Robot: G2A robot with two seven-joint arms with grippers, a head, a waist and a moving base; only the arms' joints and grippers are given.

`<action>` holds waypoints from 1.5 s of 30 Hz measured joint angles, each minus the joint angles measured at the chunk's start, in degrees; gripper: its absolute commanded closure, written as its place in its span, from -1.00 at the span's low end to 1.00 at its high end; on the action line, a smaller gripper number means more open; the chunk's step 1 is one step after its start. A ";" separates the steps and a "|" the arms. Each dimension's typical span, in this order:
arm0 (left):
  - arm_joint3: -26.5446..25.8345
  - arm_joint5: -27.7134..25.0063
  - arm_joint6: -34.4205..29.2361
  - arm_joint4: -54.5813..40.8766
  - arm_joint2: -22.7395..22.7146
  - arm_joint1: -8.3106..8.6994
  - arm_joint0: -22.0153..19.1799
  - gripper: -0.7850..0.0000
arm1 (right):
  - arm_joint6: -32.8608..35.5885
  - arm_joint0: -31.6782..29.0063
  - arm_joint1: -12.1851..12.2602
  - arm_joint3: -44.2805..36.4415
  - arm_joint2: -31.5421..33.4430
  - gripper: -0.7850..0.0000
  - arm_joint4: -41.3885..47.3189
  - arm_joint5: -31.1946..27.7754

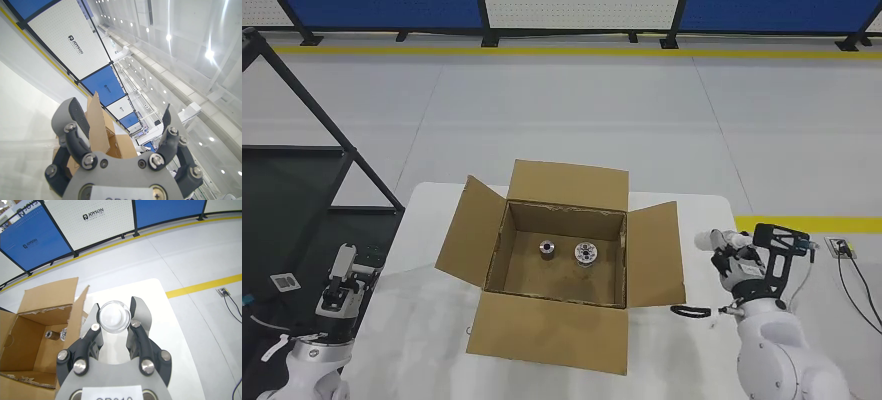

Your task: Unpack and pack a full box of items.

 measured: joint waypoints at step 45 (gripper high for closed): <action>0.00 0.00 0.00 0.00 0.00 0.00 0.00 -1.00 | 21.42 39.63 -8.02 44.80 -42.36 1.00 -5.43 -11.98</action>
